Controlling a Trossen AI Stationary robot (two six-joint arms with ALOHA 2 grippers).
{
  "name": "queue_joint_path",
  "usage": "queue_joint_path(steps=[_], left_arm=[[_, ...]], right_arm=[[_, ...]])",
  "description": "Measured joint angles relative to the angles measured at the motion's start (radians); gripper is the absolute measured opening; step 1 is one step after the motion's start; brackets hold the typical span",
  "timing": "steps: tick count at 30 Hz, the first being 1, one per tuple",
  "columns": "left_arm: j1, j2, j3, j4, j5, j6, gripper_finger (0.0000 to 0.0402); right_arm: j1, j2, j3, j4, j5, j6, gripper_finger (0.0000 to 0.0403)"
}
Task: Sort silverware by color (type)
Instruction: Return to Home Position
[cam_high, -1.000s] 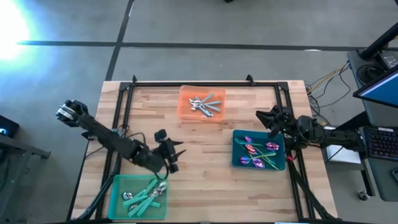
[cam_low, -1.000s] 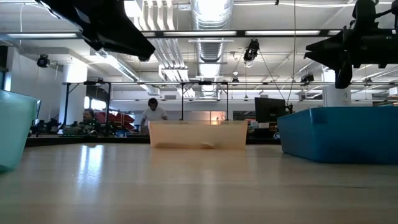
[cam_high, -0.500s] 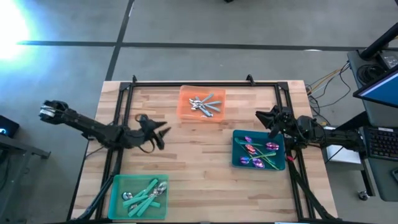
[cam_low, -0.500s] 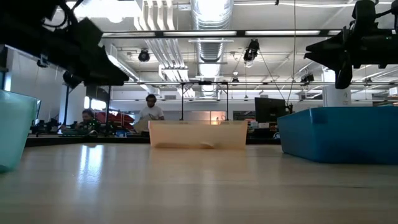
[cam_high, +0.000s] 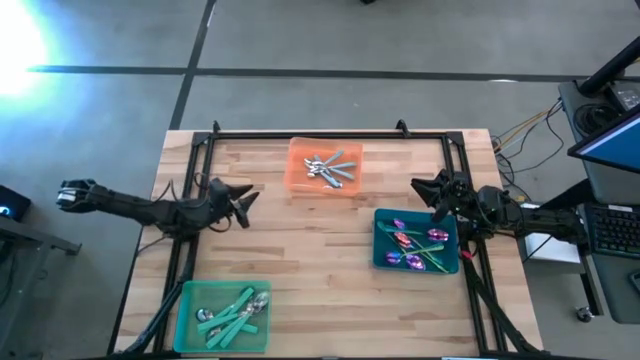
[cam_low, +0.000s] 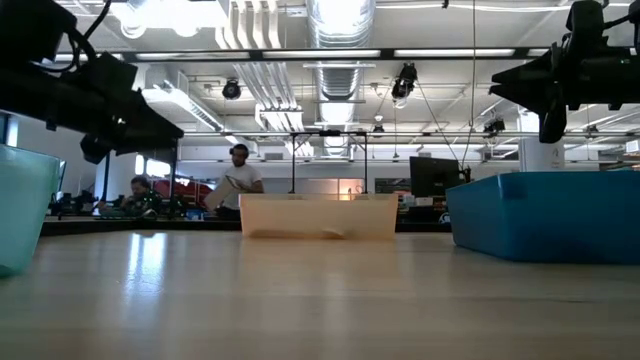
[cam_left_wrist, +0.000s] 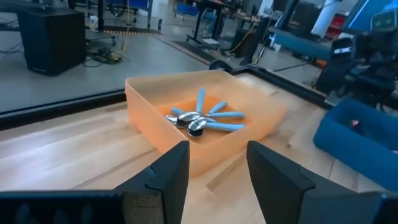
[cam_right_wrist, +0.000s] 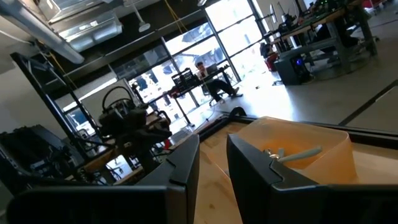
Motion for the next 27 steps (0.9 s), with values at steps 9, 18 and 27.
queue_joint_path(steps=[9, 18, 27], left_arm=[[0.033, -0.203, -0.029, -0.094, 0.05, 0.029, 0.0146], [0.125, -0.338, -0.029, -0.164, 0.048, 0.155, 0.0146], [0.197, -0.447, -0.03, -0.164, 0.052, 0.086, 0.0146]], right_arm=[[0.0, 0.0, 0.0, -0.001, 0.0, 0.0, 0.0073], [0.0, 0.0, 0.0, -0.003, 0.0, 0.0, 0.0073], [0.0, 0.0, 0.0, -0.004, 0.0, 0.0, 0.0073]])
